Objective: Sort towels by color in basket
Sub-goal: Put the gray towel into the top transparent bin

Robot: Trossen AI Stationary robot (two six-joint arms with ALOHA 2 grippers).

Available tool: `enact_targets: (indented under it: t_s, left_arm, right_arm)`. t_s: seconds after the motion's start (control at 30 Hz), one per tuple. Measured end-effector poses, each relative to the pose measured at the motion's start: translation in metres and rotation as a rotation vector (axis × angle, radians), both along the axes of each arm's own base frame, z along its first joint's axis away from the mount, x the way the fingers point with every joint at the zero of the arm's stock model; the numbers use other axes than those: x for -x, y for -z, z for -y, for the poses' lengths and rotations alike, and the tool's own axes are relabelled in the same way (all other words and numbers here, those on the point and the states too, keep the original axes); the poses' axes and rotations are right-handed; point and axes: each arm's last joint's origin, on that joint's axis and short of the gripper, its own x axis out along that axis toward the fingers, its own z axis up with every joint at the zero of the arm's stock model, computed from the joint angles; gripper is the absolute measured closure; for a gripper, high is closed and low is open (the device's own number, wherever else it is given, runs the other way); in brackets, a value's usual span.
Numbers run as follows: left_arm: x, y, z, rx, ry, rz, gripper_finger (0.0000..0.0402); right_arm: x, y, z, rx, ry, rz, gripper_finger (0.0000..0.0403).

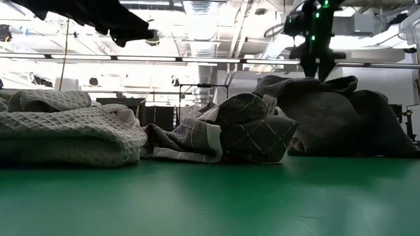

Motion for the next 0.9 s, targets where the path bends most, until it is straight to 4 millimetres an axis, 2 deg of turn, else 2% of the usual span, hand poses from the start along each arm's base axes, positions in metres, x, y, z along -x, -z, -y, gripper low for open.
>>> enact_targets:
  t_s: [0.13,0.27,0.43,0.53,0.6,0.7,0.9]
  left_arm:
    - [0.001,0.004,0.0,0.008,-0.001,-0.038,0.0221]
    - [0.002,0.007,0.0,0.037,-0.008,-0.069,0.0221]
    - [0.002,0.007,0.001,0.08,-0.013,-0.069,0.0221]
    - [0.004,0.005,0.003,0.093,-0.013,-0.051,0.0221]
    - [0.008,0.001,0.003,0.104,-0.029,-0.027,0.0221]
    - [0.017,-0.005,0.003,0.111,-0.061,0.023,0.0221]
    - [0.04,-0.016,0.004,0.099,-0.097,0.099,0.0221]
  right_arm:
    - [-0.018,-0.022,-0.029,0.08,-0.222,0.021,0.0153]
    - [-0.051,-0.023,-0.074,0.174,-0.491,-0.094,0.0154]
    - [-0.083,-0.002,-0.144,0.313,-0.892,-0.308,0.0154]
    - [-0.094,0.017,-0.181,0.34,-1.09,-0.35,0.0154]
    - [-0.102,0.029,-0.198,0.352,-1.165,-0.358,0.0154]
    - [-0.113,0.048,-0.21,0.314,-1.18,-0.395,0.0154]
    - [-0.14,0.095,-0.217,0.207,-1.218,-0.55,0.0154]
